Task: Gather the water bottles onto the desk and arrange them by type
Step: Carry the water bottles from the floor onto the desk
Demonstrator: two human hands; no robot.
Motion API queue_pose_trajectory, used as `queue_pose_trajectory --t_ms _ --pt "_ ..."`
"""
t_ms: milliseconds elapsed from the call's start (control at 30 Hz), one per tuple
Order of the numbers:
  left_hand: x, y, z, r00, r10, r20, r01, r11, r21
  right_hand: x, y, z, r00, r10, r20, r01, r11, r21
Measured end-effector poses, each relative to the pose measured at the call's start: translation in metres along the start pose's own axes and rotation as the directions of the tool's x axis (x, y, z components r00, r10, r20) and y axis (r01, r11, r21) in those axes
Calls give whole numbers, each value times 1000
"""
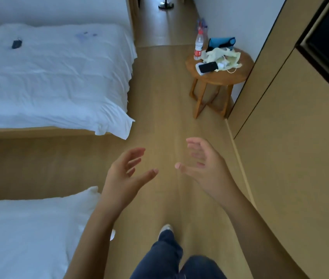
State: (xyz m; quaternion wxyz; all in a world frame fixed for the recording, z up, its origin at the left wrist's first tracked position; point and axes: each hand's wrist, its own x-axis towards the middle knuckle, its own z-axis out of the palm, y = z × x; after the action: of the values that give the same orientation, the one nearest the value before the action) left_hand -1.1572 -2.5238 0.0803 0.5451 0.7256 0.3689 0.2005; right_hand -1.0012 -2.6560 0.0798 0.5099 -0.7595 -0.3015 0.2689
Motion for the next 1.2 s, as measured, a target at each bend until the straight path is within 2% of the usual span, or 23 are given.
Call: queue_pose_trajectory --t_ms 167,333,567,833,1000,1200 --pt "133 19 -13 1000 18 2 -18 1000 6 123 -20 -4 999 24 -47 -24 1000 7" --pt "259 15 2 1000 -2 25 2 1000 13 258 -16 -6 996 77 -49 -76 997 14" --pt "487 46 22 1000 10 13 -10 998 67 490 -23 -32 996 77 -45 -77 997 6" --pt "706 87 28 999 30 11 -30 999 23 709 -54 -57 996 75 -42 -76 996 -39" --pt "850 89 32 999 19 40 -19 1000 9 844 -52 -57 992 97 -79 -103 992 -79" --pt "1048 107 21 994 76 74 -79 996 33 1030 -73 -57 987 97 -128 -108 991 -82"
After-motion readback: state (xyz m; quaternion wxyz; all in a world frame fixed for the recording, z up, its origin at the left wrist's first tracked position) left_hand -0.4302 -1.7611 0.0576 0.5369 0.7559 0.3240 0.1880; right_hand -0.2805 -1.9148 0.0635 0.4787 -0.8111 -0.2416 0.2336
